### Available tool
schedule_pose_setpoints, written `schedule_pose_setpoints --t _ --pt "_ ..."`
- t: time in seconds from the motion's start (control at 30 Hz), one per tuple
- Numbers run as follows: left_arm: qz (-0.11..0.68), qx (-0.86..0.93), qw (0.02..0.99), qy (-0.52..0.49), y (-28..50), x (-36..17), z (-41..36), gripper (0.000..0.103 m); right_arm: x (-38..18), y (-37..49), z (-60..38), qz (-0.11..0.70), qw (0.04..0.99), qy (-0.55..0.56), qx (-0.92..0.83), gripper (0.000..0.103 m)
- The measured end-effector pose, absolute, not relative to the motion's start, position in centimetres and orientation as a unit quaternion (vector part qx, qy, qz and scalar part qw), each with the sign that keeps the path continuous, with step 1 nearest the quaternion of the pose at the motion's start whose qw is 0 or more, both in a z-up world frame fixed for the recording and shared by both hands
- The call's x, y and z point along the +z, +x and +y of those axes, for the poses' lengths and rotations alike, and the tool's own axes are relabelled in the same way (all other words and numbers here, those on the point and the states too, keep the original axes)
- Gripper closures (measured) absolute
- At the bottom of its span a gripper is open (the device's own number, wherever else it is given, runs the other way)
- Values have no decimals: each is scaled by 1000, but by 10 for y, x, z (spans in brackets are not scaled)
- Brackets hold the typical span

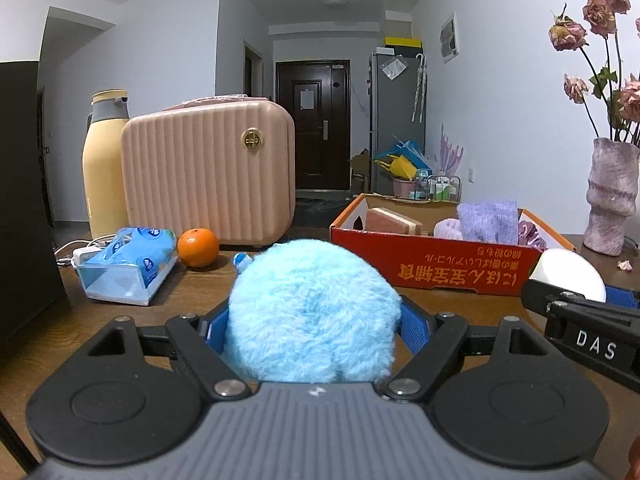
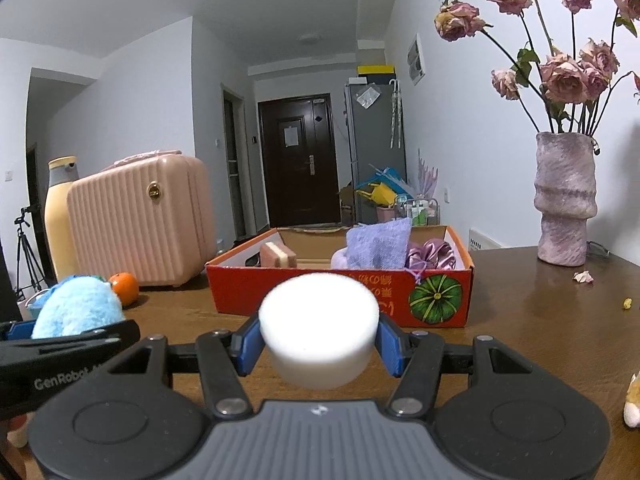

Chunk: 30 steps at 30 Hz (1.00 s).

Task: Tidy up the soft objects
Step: 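Carry the blue plush and white puff with both tools toward the cardboard box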

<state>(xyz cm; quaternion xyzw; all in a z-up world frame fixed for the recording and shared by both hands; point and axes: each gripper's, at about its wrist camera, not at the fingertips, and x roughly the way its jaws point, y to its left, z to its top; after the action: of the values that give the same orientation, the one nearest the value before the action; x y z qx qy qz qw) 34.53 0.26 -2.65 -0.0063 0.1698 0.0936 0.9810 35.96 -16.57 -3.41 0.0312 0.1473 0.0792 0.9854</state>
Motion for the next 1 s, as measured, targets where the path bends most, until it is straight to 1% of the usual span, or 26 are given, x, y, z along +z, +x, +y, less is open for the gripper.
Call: schedule_pose_setpoints --t 0.47,1.0 --pt "159 101 982 -24 370 -21 -10 21 -33 377 -178 123 991 36 49 45" --pt "148 96 984 -37 404 -15 -23 21 -34 408 -190 121 991 47 35 45"
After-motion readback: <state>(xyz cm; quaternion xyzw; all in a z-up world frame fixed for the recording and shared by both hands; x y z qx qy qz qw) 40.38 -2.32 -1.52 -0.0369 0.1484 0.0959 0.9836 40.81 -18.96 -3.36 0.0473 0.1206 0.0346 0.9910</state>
